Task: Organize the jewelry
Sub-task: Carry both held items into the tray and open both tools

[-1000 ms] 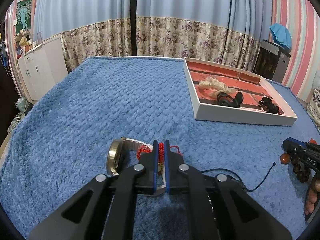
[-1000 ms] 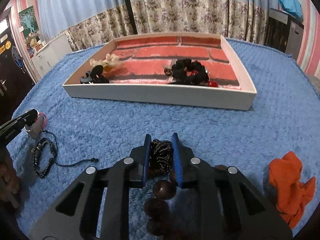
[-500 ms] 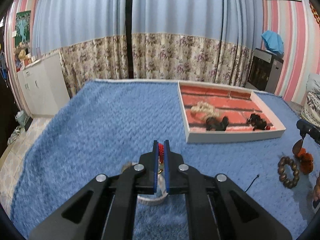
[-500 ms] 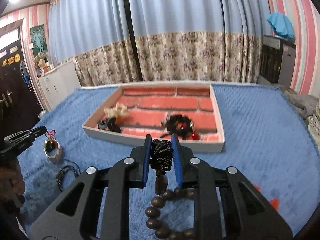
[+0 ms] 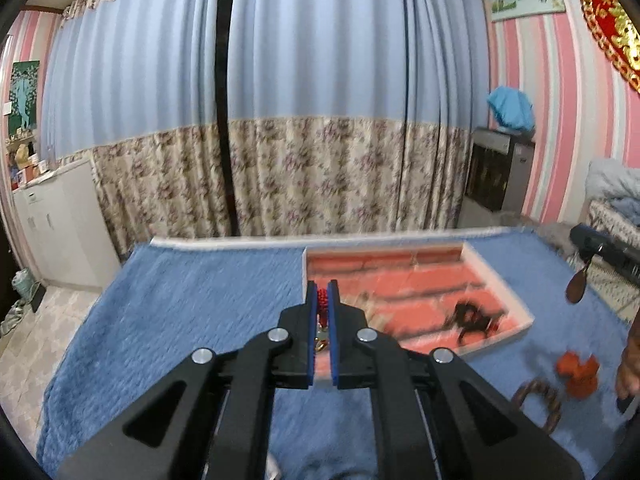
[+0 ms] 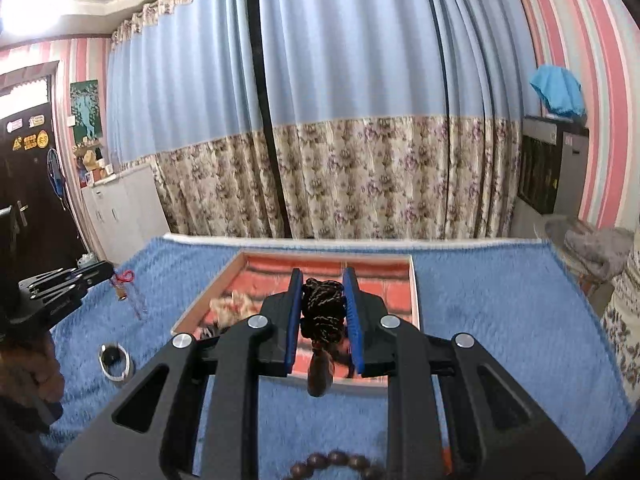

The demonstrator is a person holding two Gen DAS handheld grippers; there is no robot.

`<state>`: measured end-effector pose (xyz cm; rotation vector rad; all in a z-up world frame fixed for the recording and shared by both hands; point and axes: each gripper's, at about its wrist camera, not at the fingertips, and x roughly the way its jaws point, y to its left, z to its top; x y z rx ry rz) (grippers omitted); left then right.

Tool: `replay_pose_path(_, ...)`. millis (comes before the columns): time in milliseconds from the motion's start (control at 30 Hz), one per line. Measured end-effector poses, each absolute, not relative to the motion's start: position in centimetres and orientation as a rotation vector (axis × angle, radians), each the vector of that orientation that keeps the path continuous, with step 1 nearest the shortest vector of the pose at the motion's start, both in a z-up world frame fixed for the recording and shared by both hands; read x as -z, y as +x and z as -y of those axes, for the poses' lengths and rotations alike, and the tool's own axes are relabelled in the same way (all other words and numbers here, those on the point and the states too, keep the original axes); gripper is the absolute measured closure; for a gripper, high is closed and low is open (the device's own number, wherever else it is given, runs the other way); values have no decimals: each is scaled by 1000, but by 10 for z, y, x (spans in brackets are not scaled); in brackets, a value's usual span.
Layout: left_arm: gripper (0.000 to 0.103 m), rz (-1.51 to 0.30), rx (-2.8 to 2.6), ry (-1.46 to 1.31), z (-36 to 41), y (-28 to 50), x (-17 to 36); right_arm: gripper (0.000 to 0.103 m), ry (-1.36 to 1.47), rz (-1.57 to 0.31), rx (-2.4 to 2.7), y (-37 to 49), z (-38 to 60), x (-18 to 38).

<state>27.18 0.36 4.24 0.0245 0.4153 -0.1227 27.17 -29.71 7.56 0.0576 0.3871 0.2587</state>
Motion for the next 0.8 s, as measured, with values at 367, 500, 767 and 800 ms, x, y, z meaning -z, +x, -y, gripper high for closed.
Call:
replay_pose_path(367,98,-332,171,-7,33,340,-95,82,53,-308,-277,333,283,-113)
replay_pose_path(500,98,-328,147,-27,33,362,-91,82,-8,-315,-220,366,274,-104)
replay_pose_path(767,98,-365,123,-11,45,407,-52,82,-11,-423,-197,418,272,-51)
replay_pose_path(800,98,-381,119,-13,46,412,-44,82,-5,-440,-193,422,272,-44)
